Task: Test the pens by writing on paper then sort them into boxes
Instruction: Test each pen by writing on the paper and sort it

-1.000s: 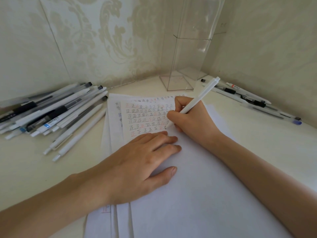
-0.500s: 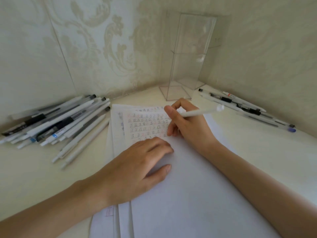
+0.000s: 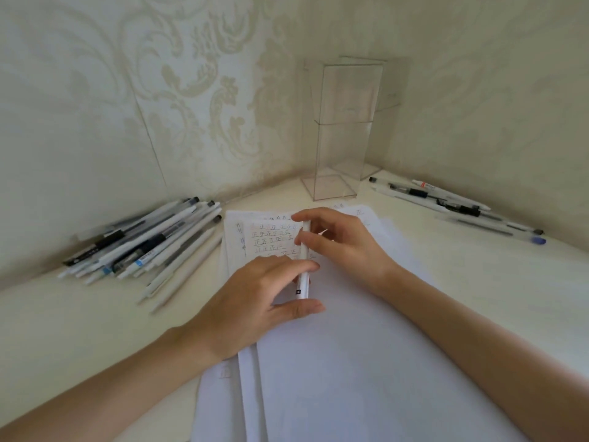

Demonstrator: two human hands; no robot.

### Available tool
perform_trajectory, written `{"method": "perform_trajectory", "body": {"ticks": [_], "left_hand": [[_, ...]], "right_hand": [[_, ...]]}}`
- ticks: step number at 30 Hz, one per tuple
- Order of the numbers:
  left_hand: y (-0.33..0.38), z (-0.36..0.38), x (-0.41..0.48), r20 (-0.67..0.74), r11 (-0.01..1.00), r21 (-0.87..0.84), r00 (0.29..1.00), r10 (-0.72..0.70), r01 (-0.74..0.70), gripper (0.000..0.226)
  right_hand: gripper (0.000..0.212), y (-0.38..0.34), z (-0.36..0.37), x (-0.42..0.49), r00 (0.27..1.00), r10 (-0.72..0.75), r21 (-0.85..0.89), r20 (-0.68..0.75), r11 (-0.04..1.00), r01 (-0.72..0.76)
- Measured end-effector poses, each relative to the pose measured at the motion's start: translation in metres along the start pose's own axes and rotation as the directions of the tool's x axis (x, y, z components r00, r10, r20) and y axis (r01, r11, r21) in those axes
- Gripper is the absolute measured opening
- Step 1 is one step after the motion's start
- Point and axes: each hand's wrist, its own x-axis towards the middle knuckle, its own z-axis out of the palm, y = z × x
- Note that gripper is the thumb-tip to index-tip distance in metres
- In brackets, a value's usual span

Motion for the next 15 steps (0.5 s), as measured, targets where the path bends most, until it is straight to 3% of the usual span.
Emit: {"method": "perform_trajectory", "body": {"ticks": [2,5,8,12,15], "left_hand": [[-0.001,0.002,-0.003,-0.028,0.994,0.101,0.998,0.049,-0.046,0.041],[-0.003,0.003,0.000,-0.046,0.996,0.093,0.999,0.007,-0.003,0.036],[-0.008,0.001,0.002,-0.216,0.985,0.141,0.974,-0.064,0.096,0.024],[-0.030,-0.037,-0.002,-0.495,0.910,0.246,0.850,-0.179,0.335,0.020],[-0.052,-0.080,-0.013,-0.625,0.820,0.275,0.742,-0.245,0.502,0.022]], "right_hand": [[0.022,-0.001,0.000,0.000,1.000,-0.007,0.006,0.008,1.000,0.007],[0.031,-0.001,-0.002,-0.002,0.999,-0.033,0.032,0.011,0.999,0.033],[0.043,0.000,-0.004,-0.003,0.999,-0.050,0.020,-0.009,0.999,0.050],[0.047,-0.001,-0.004,-0.004,0.998,-0.051,-0.003,0.031,0.999,0.051],[0.044,0.000,-0.002,-0.004,0.997,-0.044,-0.024,0.069,0.999,0.046]]}}
